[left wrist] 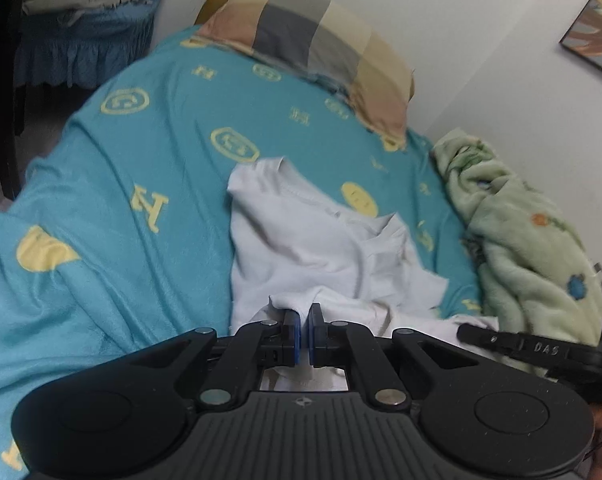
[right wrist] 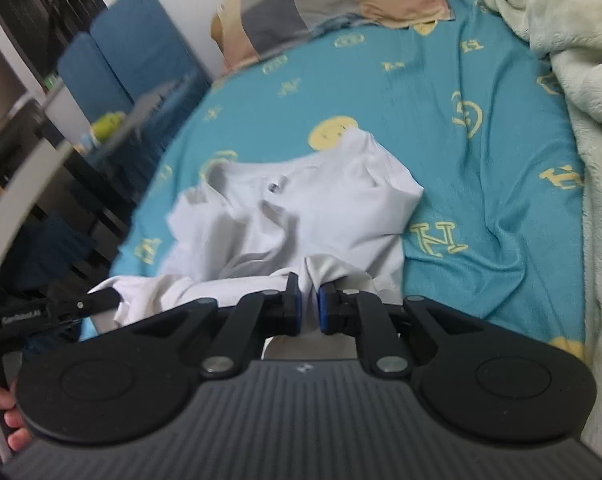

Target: Fold clothes

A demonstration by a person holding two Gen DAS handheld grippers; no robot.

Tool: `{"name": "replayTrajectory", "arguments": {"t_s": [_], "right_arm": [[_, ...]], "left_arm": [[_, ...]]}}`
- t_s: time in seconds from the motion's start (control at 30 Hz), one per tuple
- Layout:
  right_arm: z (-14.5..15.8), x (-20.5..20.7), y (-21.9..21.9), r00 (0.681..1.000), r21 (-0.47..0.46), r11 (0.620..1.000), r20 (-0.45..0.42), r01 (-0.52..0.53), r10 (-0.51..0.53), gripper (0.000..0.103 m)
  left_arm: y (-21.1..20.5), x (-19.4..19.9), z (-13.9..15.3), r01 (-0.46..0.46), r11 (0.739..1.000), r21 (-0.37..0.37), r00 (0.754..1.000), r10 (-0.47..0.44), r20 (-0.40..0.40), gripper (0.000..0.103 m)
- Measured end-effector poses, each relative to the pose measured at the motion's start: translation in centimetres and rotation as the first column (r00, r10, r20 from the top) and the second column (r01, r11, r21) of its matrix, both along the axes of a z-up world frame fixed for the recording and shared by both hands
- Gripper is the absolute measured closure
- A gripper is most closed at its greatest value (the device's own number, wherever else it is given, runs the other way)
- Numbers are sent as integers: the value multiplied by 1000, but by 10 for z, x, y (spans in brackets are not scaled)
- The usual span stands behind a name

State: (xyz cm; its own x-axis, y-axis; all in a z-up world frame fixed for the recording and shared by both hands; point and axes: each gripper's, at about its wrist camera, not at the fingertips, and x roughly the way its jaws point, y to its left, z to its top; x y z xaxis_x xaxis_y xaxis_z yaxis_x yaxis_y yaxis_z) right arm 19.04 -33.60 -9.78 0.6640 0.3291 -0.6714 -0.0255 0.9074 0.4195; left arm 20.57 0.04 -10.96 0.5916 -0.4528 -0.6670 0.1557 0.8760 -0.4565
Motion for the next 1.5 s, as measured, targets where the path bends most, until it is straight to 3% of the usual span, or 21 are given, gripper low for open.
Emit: {"name": "replayTrajectory", "arguments": {"t_s": [0.13,0.23,0.3,0.33,0.37,0.4,0.47,0.53,0.73,0.87,1.03,1.2,1.3,1.37,1.4,1.47,1.5], "right_arm": [[-21,15,0,998,9,1000,-56,18,-17,90],[-27,18,2,997,8,1000,-73,28,-27,89],[-25,18,1,996,17,1000,-81,25,-23,88],[-23,18,0,996,23,1000,-84,21,-19,86],[-21,17,-1,996,29,999,-83,15,-13,81],[-18,14,-1,997,40,999,-78,5,-2,76],[-13,8,0,998,60,998,-67,-15,19,46],[-6,-3,5,999,60,998,-39,-19,21,32],[13,-45,8,1000,23,1000,4,11,-11,32],[11,-72,-5,992,27,996,-97,85,-82,31],[-13,-88,-5,972,44,996,-223,83,-71,31],[-28,-84,6,966,8,999,-257,41,-37,35],[-31,-81,16,968,-39,999,-249,0,-10,43],[-29,-82,22,971,-69,997,-238,-42,24,67],[-28,-83,24,970,-93,994,-239,-61,37,73],[-26,-86,30,969,-140,985,-238,-106,70,91],[-25,-88,33,968,-159,979,-236,-125,86,93]], "left_arm": [[5,12,-27,2,1000,-26,999,-3,-42,98],[7,11,-28,4,999,-43,999,-6,-37,97],[8,8,-24,6,999,-47,1000,-8,-30,88],[7,4,-21,11,999,-47,999,-13,-33,79],[6,0,-18,16,999,-47,999,-18,-35,70],[4,-3,-15,28,999,-43,999,-29,-34,70],[1,-14,-4,39,999,-30,999,-39,-19,62],[0,-27,4,43,999,-19,999,-43,-6,49],[3,-74,24,50,999,-7,999,-50,17,38],[1,-108,32,55,998,19,998,-56,26,32],[-2,-138,24,38,999,27,999,-37,-30,31],[-1,-144,13,21,999,38,998,-18,-63,35],[-2,-140,7,24,998,55,997,-20,-73,48],[-4,-137,2,33,997,71,996,-27,-80,59],[-6,-136,0,43,996,80,996,-36,-88,63],[-9,-134,-5,54,994,97,994,-44,-100,81],[-11,-134,-6,61,993,104,994,-50,-100,85]]}}
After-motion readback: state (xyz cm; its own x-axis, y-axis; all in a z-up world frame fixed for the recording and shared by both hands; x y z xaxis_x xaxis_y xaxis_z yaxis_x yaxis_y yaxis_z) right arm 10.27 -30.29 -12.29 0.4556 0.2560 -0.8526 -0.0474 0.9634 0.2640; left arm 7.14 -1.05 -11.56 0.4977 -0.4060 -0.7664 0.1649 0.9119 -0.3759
